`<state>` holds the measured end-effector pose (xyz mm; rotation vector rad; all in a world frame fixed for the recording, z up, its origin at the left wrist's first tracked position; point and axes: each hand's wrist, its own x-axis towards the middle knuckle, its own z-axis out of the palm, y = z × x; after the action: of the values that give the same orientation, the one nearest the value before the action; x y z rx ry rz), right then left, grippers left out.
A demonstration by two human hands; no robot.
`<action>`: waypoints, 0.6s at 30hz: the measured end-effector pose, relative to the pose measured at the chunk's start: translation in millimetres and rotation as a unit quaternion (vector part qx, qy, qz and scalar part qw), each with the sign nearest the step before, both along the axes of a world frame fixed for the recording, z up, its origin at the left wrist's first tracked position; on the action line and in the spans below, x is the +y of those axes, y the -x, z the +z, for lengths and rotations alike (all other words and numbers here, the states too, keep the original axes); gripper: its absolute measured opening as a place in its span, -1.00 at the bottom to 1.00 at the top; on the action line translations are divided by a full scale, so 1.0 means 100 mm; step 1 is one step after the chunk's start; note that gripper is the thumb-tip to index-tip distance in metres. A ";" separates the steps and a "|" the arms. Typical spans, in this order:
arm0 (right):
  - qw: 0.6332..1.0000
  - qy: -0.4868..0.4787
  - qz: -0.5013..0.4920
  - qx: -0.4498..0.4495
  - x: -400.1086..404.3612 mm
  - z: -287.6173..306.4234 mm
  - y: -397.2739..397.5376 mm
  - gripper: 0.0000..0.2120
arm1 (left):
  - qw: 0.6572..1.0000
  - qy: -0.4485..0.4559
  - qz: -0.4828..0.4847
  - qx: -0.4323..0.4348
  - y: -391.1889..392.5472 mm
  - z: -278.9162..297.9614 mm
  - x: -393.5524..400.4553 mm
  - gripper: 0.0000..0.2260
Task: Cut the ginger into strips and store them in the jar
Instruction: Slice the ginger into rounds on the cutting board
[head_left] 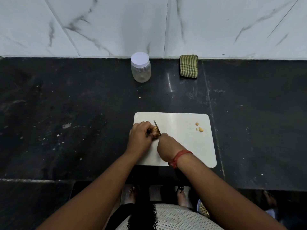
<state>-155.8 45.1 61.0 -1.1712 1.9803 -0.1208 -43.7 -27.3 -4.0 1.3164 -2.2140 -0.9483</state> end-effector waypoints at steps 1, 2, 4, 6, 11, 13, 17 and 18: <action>1.000 -0.004 0.015 0.010 0.04 -0.02 -0.02 -0.73 | 1.000 0.002 0.004 -0.006 0.00 0.00 0.01 -0.88; 0.999 -0.010 0.036 0.034 0.10 -0.03 -0.04 -0.75 | 1.000 0.001 0.009 -0.009 0.00 0.00 0.01 -0.88; 0.997 -0.011 0.035 0.068 0.18 -0.01 -0.06 -0.80 | 1.000 0.000 0.012 -0.013 0.00 0.02 0.01 -0.88; 0.999 0.010 -0.020 0.042 0.19 0.04 -0.08 -0.85 | 0.999 0.013 0.009 -0.028 0.01 0.04 0.00 -0.88; 1.000 -0.004 -0.015 0.022 0.07 0.02 -0.06 -0.75 | 0.998 0.011 0.019 -0.053 0.00 0.05 0.01 -0.89; 0.999 0.005 -0.002 0.048 0.17 -0.01 -0.09 -0.80 | 0.998 -0.009 0.023 -0.053 -0.01 0.06 0.02 -0.88; 0.998 -0.004 0.003 0.056 0.27 -0.04 -0.08 -0.69 | 0.998 -0.016 0.020 -0.054 0.00 0.07 0.00 -0.88; 0.999 -0.007 -0.002 0.052 0.23 -0.04 -0.07 -0.70 | 0.998 -0.013 0.021 -0.057 0.00 0.07 0.00 -0.89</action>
<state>-148.9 68.5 56.9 -1.1861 2.0715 -0.0485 -43.9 -27.2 3.5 1.4558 -2.2554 -0.9103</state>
